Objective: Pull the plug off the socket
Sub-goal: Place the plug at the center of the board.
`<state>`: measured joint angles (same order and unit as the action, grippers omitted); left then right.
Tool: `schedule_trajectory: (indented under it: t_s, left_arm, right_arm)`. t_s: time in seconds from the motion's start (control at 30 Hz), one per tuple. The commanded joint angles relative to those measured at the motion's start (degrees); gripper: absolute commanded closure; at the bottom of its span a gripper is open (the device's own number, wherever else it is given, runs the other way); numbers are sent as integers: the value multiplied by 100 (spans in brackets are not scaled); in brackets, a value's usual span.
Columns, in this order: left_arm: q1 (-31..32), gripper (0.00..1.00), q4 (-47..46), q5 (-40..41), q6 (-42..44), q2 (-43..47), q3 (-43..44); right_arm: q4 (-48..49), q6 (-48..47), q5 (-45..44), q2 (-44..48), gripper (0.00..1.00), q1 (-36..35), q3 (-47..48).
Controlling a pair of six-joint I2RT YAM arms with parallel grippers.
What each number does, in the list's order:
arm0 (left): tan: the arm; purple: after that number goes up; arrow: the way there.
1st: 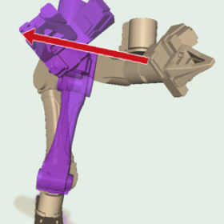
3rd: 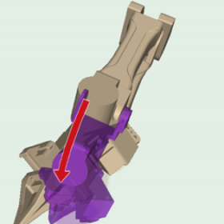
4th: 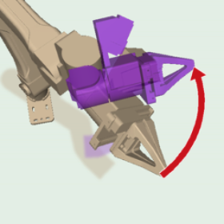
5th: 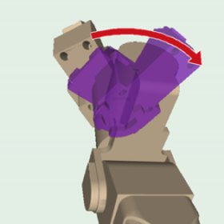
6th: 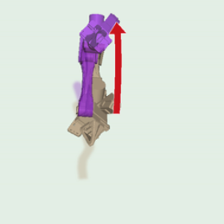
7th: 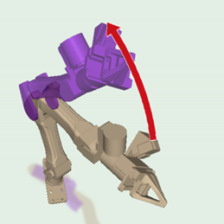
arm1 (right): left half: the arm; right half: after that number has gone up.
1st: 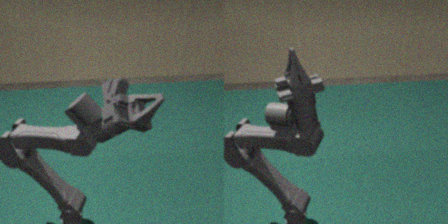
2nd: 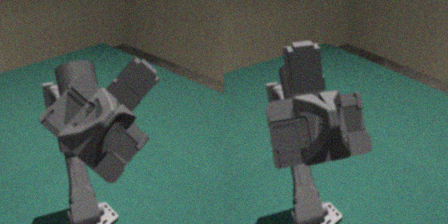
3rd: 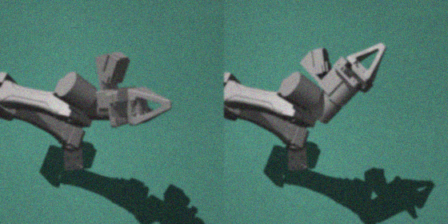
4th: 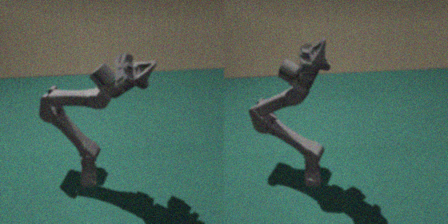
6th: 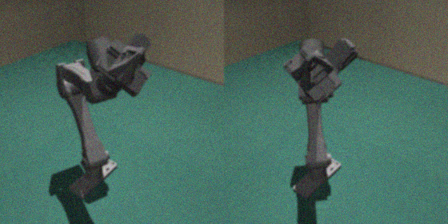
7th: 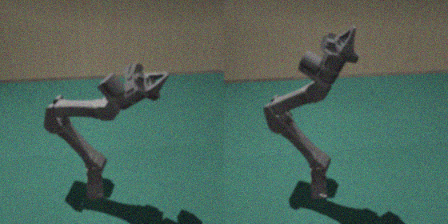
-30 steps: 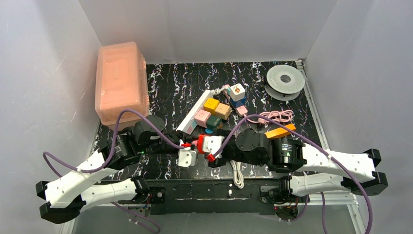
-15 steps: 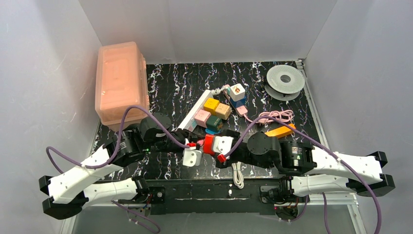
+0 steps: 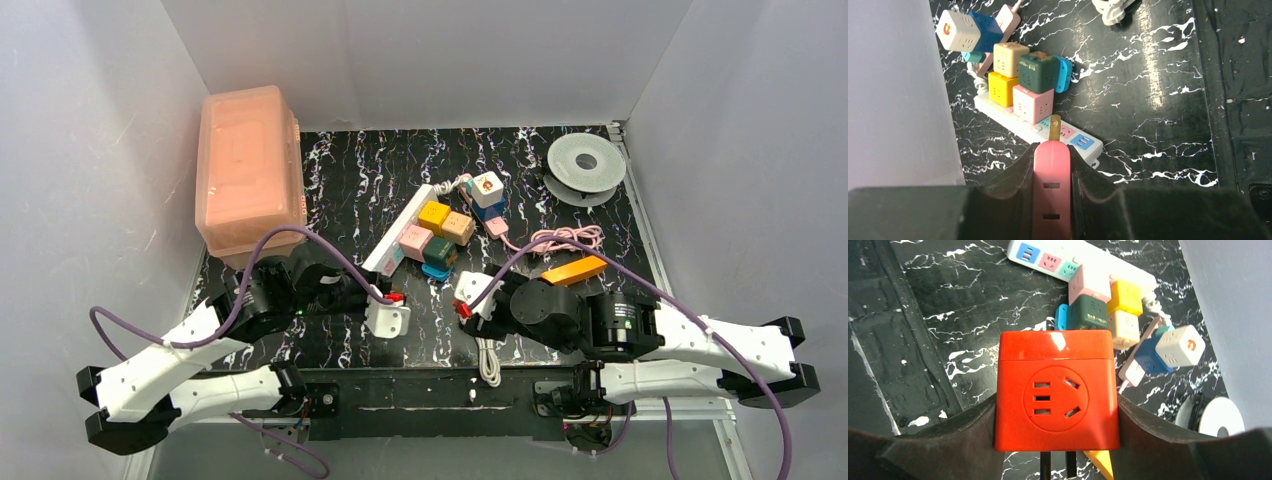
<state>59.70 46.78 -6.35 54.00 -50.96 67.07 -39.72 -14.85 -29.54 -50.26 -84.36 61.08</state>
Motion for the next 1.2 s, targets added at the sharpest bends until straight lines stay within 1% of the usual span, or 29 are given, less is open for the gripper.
schedule_trajectory:
  t_s: [0.0,0.1,0.17,0.23,0.27,0.37,0.43,0.5,0.6,0.67,0.7,0.73,0.83,0.9,1.03,1.17]
  left_arm:
    - [-117,100,-50,278,-125,223,-180]
    - [-232,100,-423,270,-291,527,-678]
    - [-369,100,-502,275,-531,634,-985]
    - [-633,100,-403,267,-859,548,-1155]
    - [-892,100,-323,172,-1006,426,-1211]
    - [-2009,100,-125,-554,-1193,-54,-1225]
    - [-2437,100,-54,-757,-1079,-392,-1259]
    - [-2656,100,-250,-796,-1034,-505,-1445]
    - [-2793,100,-702,-676,-1139,-530,-1844]
    - [-2962,100,-869,-698,-1448,-699,-2003]
    - [-3040,100,-902,-708,-1606,-816,-2038]
    - [-3135,100,-919,-743,-1727,-934,-2072]
    - [-3254,100,-1234,-747,-1932,-1001,-2339]
    - [-3303,100,-1460,-734,-1854,-908,-2592]
    - [-3387,100,-1911,-626,-1685,-723,-3067]
    - [-3430,100,-2389,-627,-1614,-648,-3443]
  right_arm:
    - [255,486,-710,228,99,85,-235]
    - [463,1041,-981,289,99,515,-342]
    - [462,1759,-957,350,99,1077,-363]
    - [287,2552,-591,372,99,1902,-358]
    - [168,2870,-409,358,99,2335,-377]
    - [-209,3737,-22,180,99,3327,-472]
    - [-551,4385,178,-21,99,3918,-489]
    - [-800,4981,589,-191,99,4623,-546]
    - [-956,5657,1366,-343,99,5744,-776]
    - [-944,5844,1846,-477,99,6451,-968]
    - [-958,5903,1963,-539,99,6867,-1050]
    - [-966,5984,1993,-575,99,7138,-1164]
    - [-747,6241,1896,-366,99,7688,-1561]
    - [-607,6415,1698,-110,99,7907,-1838]
    - [-512,6775,1329,224,99,8111,-2264]
    - [-478,7003,1089,119,97,8146,-2521]
